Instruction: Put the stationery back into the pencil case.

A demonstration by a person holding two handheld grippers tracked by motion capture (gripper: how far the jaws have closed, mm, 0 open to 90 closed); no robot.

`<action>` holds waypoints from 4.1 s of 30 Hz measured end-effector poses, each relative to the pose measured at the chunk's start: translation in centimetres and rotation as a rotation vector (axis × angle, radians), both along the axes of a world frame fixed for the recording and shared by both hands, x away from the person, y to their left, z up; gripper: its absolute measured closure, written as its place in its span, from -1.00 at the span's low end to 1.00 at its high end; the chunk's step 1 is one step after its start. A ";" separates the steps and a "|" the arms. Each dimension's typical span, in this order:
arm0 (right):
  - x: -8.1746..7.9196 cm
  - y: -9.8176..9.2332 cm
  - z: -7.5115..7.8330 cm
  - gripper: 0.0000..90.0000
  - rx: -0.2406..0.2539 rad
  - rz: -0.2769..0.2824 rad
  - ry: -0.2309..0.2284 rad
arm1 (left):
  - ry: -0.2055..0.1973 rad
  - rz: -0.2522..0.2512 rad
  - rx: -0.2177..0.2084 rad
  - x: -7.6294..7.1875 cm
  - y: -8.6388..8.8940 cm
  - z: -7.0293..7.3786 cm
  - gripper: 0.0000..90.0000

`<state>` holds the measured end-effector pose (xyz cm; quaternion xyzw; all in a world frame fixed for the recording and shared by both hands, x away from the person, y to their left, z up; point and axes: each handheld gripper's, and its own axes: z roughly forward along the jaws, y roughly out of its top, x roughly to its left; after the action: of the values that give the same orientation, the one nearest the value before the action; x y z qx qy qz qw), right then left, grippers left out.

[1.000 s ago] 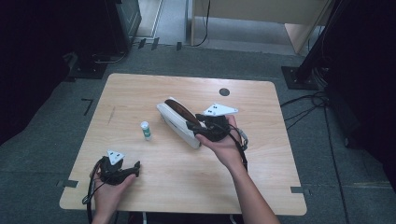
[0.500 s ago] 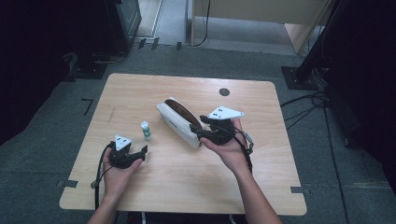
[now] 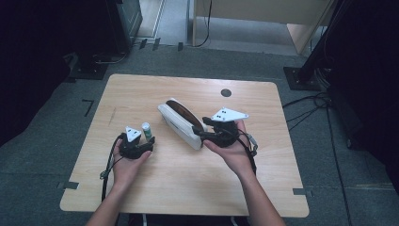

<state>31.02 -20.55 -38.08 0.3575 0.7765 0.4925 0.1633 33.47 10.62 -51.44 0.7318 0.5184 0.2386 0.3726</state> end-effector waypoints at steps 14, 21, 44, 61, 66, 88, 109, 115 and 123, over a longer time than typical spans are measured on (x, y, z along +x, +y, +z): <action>-0.3 -0.6 0.0 0.03 0.007 0.001 0.004 | -0.038 -0.005 0.075 1.0 -1.2 0.1 0.46; -0.3 -0.5 0.0 0.03 0.015 0.008 0.003 | -0.049 -0.058 0.058 0.4 -1.3 0.6 0.48; -1.0 1.6 -0.5 0.20 0.078 0.149 -0.005 | -0.092 -0.388 -0.048 -3.4 -5.6 6.9 0.48; -1.2 3.8 -1.1 0.35 0.081 0.226 -0.013 | -0.066 -0.476 -0.032 -4.1 -7.6 7.6 0.48; -1.1 4.4 -1.4 0.36 0.047 0.230 -0.024 | -0.067 -0.493 -0.021 -4.2 -8.0 7.7 0.48; -0.8 3.7 -0.8 0.48 0.075 0.165 -0.063 | -0.052 -0.429 -0.047 -4.3 -7.2 7.5 -0.38; 0.7 0.3 2.6 0.48 0.135 0.035 -0.134 | -0.018 -0.328 -0.073 -5.3 -2.4 4.3 -1.00; 1.5 -0.2 2.5 0.47 0.125 0.001 -0.139 | 0.018 -0.284 -0.045 -5.6 -0.4 2.5 -1.00; 2.8 -0.4 1.3 0.48 0.092 -0.039 -0.125 | 0.054 -0.228 -0.033 -6.2 2.2 1.1 -1.00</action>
<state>33.79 -20.93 -36.81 0.3482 0.7343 0.5457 0.2046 27.31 12.84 -50.34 0.7859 0.4457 0.1662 0.3951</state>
